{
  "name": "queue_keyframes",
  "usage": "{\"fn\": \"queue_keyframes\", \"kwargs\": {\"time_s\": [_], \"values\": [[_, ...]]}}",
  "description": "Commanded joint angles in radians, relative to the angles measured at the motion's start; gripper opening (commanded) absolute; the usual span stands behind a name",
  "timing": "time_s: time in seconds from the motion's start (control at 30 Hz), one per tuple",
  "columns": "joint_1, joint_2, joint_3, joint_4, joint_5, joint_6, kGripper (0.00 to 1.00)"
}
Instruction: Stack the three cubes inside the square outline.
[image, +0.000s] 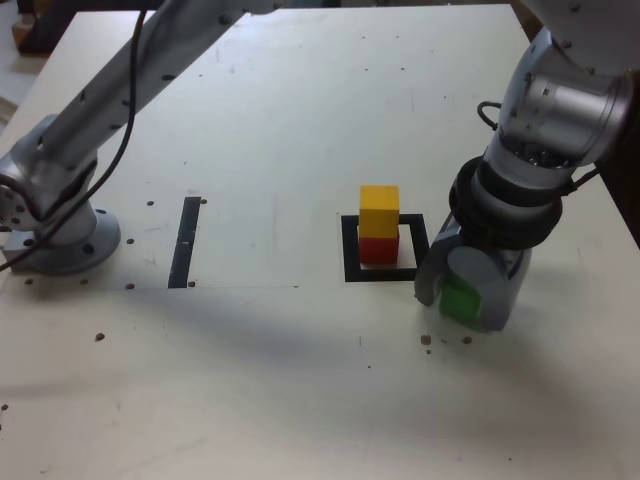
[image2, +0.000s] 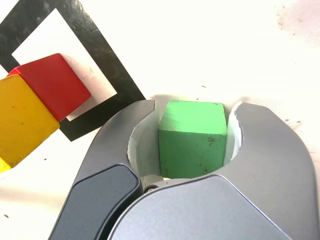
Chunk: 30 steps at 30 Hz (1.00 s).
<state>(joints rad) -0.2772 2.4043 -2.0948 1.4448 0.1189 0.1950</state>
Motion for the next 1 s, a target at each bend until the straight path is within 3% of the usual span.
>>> {"fn": "queue_keyframes", "kwargs": {"time_s": [0.0, 0.3, 0.43, 0.57, 0.97], "values": [[-0.003, -0.007, -0.008, 0.011, 0.006, -0.002, 0.31], [-0.015, -0.104, -0.131, 0.163, 0.080, -0.017, 0.31], [-0.006, -0.161, -0.164, 0.190, 0.095, -0.033, 0.31], [0.016, -0.209, -0.129, 0.193, 0.083, -0.095, 0.31], [0.070, -0.304, 0.079, 0.190, -0.010, -0.289, 0.31]]}}
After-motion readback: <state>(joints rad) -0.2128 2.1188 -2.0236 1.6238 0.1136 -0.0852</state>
